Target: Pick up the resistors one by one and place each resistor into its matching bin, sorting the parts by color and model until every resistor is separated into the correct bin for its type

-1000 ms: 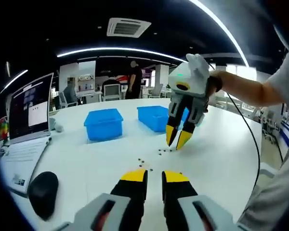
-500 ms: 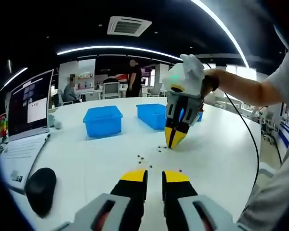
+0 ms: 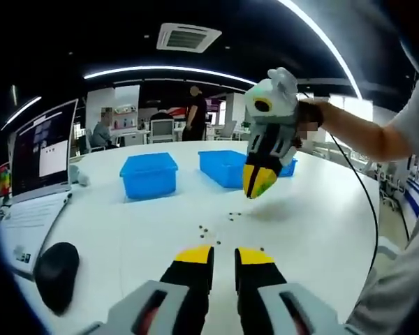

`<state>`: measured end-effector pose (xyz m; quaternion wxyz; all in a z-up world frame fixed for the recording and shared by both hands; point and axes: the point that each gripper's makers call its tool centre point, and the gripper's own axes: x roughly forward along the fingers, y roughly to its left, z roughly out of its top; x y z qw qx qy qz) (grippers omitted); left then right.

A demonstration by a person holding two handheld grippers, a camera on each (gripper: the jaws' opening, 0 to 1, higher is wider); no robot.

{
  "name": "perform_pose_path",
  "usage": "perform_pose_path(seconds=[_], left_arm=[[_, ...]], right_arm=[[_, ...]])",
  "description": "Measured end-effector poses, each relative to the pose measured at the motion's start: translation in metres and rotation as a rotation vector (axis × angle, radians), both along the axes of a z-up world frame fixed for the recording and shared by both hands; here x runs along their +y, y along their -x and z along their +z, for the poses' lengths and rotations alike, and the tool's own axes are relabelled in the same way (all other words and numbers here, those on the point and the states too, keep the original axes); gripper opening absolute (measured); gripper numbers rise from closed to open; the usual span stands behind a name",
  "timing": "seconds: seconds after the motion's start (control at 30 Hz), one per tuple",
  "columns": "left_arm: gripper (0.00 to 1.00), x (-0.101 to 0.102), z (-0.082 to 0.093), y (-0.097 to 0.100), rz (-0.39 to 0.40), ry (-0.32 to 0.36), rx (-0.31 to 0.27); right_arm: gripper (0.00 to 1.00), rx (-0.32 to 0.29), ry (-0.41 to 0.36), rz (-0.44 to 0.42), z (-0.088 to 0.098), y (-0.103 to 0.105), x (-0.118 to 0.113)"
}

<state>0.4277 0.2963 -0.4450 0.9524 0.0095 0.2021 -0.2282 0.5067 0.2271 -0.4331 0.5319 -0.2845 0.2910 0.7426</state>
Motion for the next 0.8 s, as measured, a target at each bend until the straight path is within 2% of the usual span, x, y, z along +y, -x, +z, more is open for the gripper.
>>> perform_pose_path(seconds=[0.07, 0.2, 0.3, 0.37, 0.43, 0.47, 0.6, 0.67, 0.77, 0.8], left_arm=[[0.15, 0.0, -0.001, 0.001, 0.001, 0.002, 0.003], [0.15, -0.001, -0.005, 0.001, -0.006, -0.005, 0.013], [0.15, -0.002, -0.004, -0.001, -0.009, -0.006, 0.012], [0.15, -0.005, -0.002, -0.002, -0.008, 0.013, 0.01], [0.15, -0.008, -0.002, -0.003, -0.014, 0.037, 0.018], [0.15, -0.009, -0.003, -0.004, -0.015, 0.039, 0.019], [0.15, -0.011, -0.003, -0.006, -0.016, 0.036, 0.02], [0.15, -0.012, 0.0, -0.006, -0.013, 0.045, 0.022], [0.15, -0.014, 0.001, -0.004, -0.02, 0.042, 0.022], [0.15, -0.013, 0.001, -0.003, -0.021, 0.037, 0.025]], right_arm=[[0.06, 0.049, -0.037, -0.045, 0.005, -0.005, -0.002], [0.06, 0.19, -0.162, -0.126, 0.018, -0.014, 0.0], [0.06, 0.249, -0.225, -0.216, 0.025, -0.03, 0.004], [0.06, 0.238, -0.257, -0.259, 0.028, -0.04, 0.009], [0.06, 0.212, -0.331, -0.308, 0.039, -0.057, 0.02], [0.06, 0.221, -0.36, -0.326, 0.044, -0.056, 0.025], [0.06, 0.172, -0.568, -0.448, 0.083, -0.097, 0.057], [0.06, 0.169, -0.648, -0.516, 0.099, -0.115, 0.068], [0.06, 0.126, -0.711, -0.565, 0.11, -0.136, 0.09], [0.06, 0.119, -0.728, -0.57, 0.111, -0.133, 0.098]])
